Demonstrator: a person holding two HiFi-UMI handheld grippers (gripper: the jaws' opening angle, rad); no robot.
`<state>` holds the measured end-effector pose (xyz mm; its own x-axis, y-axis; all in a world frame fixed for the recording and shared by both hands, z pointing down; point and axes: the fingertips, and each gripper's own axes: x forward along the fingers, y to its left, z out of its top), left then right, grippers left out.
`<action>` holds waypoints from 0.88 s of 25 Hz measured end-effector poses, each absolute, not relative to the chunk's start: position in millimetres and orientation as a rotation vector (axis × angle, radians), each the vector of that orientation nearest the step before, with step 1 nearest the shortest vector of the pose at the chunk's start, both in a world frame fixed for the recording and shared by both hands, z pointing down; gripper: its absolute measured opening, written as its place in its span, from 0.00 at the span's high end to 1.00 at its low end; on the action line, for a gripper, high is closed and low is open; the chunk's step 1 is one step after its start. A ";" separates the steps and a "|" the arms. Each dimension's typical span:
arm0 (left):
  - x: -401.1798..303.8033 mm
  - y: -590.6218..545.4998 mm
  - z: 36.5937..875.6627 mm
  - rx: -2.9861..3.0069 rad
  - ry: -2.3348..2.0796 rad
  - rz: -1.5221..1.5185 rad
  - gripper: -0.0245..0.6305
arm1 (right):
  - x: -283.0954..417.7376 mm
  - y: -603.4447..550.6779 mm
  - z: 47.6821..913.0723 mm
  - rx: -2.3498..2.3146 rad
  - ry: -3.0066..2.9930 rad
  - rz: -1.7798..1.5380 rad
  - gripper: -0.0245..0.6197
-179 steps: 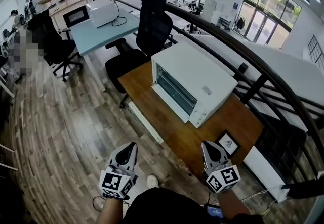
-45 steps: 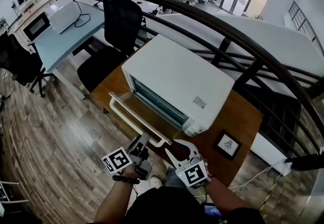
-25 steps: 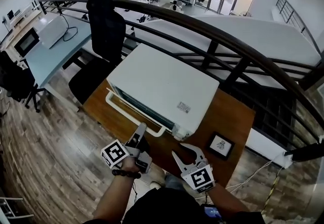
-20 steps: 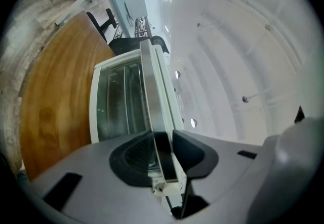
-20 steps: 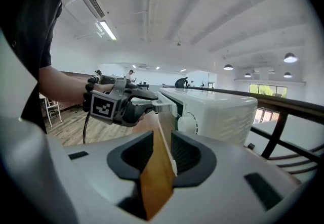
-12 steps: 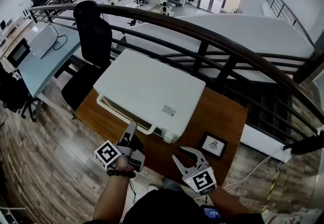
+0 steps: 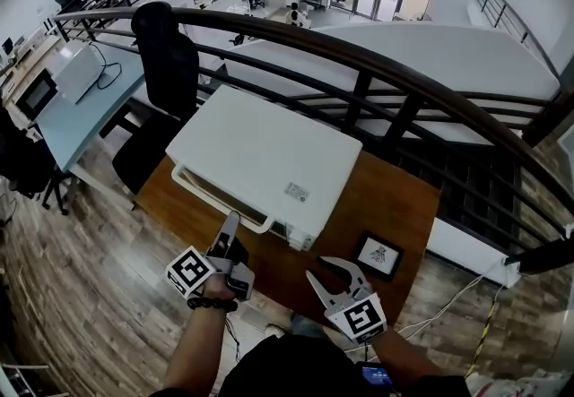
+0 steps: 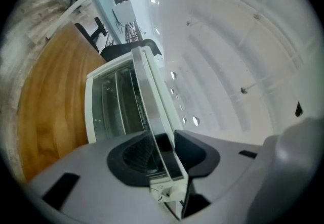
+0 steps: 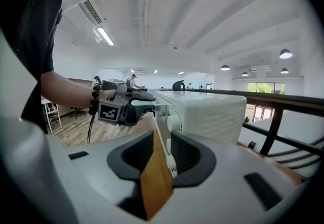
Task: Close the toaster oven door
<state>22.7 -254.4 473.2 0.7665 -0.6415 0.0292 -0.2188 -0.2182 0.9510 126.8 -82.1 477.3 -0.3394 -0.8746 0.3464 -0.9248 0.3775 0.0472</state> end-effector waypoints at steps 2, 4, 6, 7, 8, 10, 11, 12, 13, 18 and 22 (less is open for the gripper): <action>19.4 -247.2 463.9 1.803 -0.661 -0.485 0.74 | 126.0 -81.0 474.9 1.595 -2.339 0.253 0.83; 7.7 -240.4 458.3 1.835 -0.690 -0.493 0.74 | 125.1 -81.6 469.1 1.629 -2.370 0.264 0.86; -19.0 -235.1 461.8 1.917 -0.814 -0.405 0.73 | 123.0 -82.2 459.2 1.653 -2.398 0.248 0.88; -31.9 -231.9 459.4 1.964 -0.869 -0.373 0.72 | 121.8 -81.6 454.1 1.658 -2.407 0.236 0.89; -43.3 -227.8 454.2 2.017 -0.911 -0.351 0.73 | 121.0 -80.3 449.2 1.664 -2.411 0.221 0.90; -59.7 -216.5 437.6 2.136 -0.945 -0.347 0.73 | 120.7 -75.2 441.4 1.685 -2.411 0.203 0.92; -67.4 -209.8 429.7 2.198 -0.961 -0.342 0.75 | 120.5 -72.0 437.5 1.698 -2.410 0.197 0.92; -75.8 -202.7 423.2 2.258 -0.990 -0.325 0.78 | 120.2 -68.6 432.4 1.710 -2.409 0.186 0.93; -84.6 -195.4 417.7 2.313 -1.028 -0.302 0.81 | 119.8 -64.9 426.7 1.723 -2.410 0.176 0.94; -123.1 -159.6 401.7 2.495 -1.166 -0.206 0.92 | 121.0 -42.7 412.9 1.836 -2.432 0.261 0.96; -145.7 -138.9 396.4 2.549 -1.222 -0.178 0.93 | 119.1 -29.9 408.1 1.883 -2.440 0.295 0.96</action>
